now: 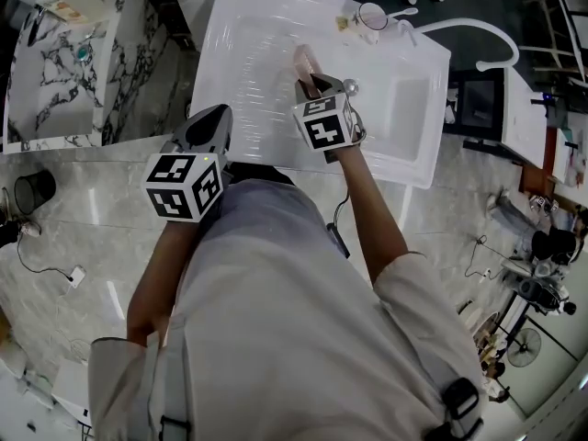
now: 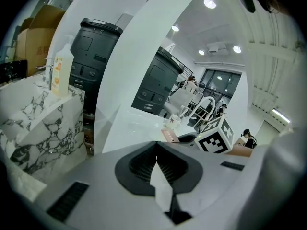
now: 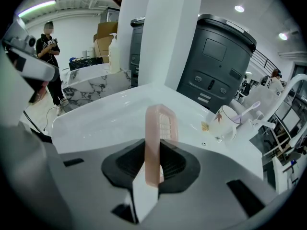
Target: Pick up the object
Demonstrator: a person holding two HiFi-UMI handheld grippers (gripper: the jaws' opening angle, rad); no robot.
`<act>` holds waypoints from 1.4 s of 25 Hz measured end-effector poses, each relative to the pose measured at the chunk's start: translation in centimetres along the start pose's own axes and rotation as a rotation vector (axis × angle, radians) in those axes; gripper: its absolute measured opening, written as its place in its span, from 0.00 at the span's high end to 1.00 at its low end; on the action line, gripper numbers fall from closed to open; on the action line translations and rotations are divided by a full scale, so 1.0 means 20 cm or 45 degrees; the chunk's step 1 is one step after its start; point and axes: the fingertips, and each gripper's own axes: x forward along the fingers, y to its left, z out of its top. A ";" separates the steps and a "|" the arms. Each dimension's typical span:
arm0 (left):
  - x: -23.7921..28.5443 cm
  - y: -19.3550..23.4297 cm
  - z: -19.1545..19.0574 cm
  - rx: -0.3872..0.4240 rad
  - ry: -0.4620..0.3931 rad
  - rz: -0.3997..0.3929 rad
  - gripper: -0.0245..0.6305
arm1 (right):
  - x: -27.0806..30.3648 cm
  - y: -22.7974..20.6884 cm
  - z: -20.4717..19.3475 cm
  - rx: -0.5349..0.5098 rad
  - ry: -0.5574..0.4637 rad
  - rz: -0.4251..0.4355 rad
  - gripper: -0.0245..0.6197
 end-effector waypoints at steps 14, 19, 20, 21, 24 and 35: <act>-0.01 0.01 -0.01 -0.025 0.002 0.009 0.96 | -0.11 0.06 0.00 0.146 -0.024 0.068 0.83; -0.02 0.04 -0.02 -0.066 -0.012 0.031 0.96 | -0.16 0.07 -0.01 0.215 -0.061 0.080 0.83; -0.02 0.05 -0.02 -0.082 -0.014 0.034 0.96 | -0.17 0.07 -0.01 0.240 -0.067 0.089 0.83; -0.02 0.05 -0.02 -0.088 -0.013 0.038 0.96 | -0.18 0.07 -0.02 0.260 -0.072 0.096 0.83; -0.03 0.06 -0.03 -0.014 0.005 0.092 0.96 | -0.21 0.06 -0.04 0.292 -0.084 0.099 0.83; -0.01 0.05 -0.06 0.030 0.043 0.127 0.96 | -0.34 0.04 -0.08 0.432 -0.139 0.141 0.83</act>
